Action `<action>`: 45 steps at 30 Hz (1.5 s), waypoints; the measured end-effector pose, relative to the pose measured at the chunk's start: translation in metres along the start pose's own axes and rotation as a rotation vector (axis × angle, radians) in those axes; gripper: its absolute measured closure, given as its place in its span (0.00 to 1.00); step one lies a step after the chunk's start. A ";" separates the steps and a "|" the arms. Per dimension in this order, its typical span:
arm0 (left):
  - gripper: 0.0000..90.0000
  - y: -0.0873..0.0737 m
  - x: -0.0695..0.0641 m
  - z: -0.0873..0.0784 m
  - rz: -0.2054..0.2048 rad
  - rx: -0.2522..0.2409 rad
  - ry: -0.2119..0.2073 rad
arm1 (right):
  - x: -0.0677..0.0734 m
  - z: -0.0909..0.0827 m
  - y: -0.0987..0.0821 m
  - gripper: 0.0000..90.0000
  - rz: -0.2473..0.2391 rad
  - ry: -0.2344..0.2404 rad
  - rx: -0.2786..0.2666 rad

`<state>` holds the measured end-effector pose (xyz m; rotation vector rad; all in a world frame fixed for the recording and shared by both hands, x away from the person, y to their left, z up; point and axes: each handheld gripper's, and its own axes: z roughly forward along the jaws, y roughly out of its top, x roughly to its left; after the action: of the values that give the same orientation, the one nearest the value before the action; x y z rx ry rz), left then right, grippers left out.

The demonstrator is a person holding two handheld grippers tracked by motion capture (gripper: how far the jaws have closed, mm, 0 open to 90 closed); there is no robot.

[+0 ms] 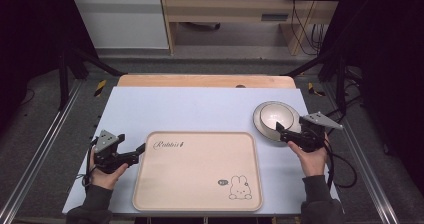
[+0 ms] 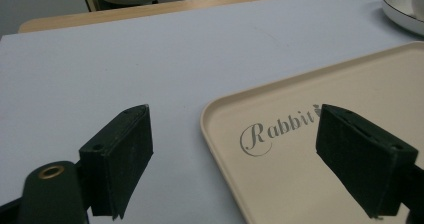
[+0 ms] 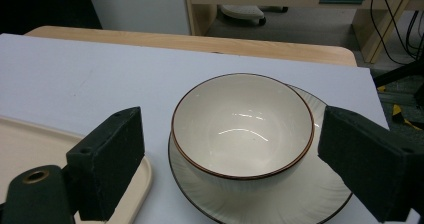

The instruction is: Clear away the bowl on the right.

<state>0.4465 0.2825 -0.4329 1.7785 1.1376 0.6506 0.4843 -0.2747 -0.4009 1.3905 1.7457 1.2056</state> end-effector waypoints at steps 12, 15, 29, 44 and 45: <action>0.16 0.000 -0.001 0.000 -0.001 0.000 0.001 | -0.002 0.015 0.010 0.14 0.032 -0.007 -0.012; 0.16 0.000 -0.001 0.000 0.004 0.000 0.002 | 0.000 0.022 0.015 0.14 0.009 -0.019 -0.004; 0.16 -0.001 -0.001 0.001 0.008 0.007 0.008 | -0.010 0.034 0.022 0.14 0.024 -0.034 0.006; 0.17 -0.002 -0.001 0.002 0.005 0.005 0.009 | -0.023 0.058 0.019 0.16 0.051 -0.078 0.073; 0.17 -0.002 -0.001 0.002 0.006 0.007 0.009 | -0.025 0.060 0.018 0.16 0.043 -0.080 0.081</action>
<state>0.4469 0.2813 -0.4351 1.7867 1.1419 0.6594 0.5504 -0.2810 -0.4113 1.5101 1.7340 1.0969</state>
